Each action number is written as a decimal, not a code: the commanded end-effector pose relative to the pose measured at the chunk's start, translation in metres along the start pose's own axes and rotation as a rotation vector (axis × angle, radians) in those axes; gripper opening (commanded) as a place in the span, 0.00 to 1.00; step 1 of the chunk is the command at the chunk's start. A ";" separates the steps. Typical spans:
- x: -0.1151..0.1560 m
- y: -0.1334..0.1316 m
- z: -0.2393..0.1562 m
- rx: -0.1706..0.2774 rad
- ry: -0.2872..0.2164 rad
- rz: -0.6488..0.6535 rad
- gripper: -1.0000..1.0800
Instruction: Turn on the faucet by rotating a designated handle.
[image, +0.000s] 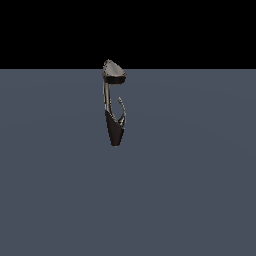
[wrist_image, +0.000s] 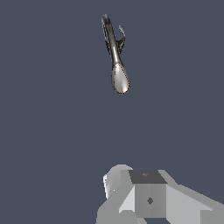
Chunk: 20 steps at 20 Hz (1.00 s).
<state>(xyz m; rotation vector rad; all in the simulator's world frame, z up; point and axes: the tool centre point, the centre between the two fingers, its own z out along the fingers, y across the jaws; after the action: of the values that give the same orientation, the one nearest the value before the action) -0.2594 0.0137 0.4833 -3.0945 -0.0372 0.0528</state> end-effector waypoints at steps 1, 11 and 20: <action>0.000 0.000 0.000 0.000 0.000 0.000 0.00; 0.003 0.011 0.002 0.025 -0.025 0.007 0.00; 0.013 0.008 0.003 0.041 -0.034 0.034 0.00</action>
<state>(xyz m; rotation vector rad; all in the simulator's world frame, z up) -0.2497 0.0053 0.4801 -3.0587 0.0016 0.1009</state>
